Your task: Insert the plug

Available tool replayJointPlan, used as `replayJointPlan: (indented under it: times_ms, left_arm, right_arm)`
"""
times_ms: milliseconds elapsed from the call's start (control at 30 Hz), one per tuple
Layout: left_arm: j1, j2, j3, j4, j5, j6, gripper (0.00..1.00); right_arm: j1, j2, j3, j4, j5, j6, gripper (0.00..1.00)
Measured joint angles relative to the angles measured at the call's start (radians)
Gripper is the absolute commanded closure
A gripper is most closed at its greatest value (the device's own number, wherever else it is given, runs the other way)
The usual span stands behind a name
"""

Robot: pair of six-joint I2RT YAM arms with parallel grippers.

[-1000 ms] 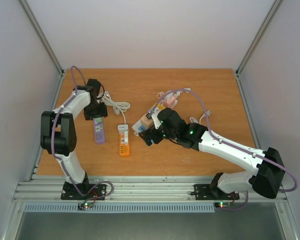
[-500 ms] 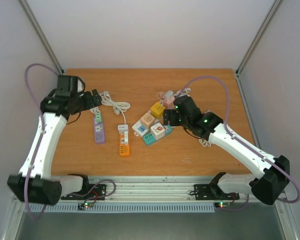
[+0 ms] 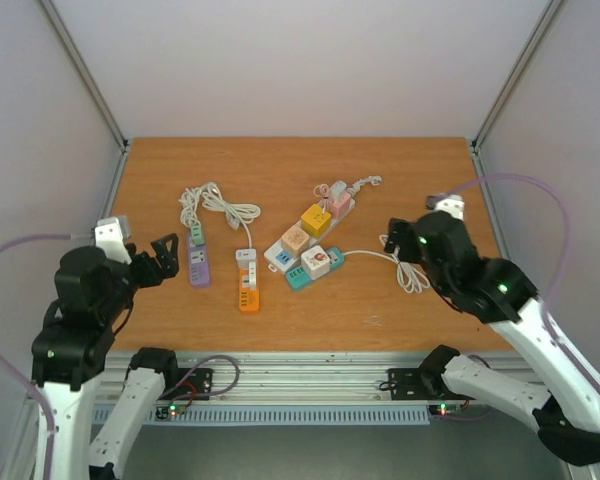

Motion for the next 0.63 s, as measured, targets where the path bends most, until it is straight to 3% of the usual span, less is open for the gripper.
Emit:
replayJointPlan:
  times_ms: [400, 633]
  left_arm:
    - [0.0, -0.196, -0.059, 0.001, -0.121, 0.078, 0.01]
    - [-0.001, -0.199, -0.06, 0.002, -0.131, 0.095, 0.01]
  right_arm:
    - [0.0, -0.378, -0.114, 0.031, 0.134, -0.085, 0.02]
    - [0.0, -0.406, -0.143, 0.071, 0.146, -0.133, 0.01]
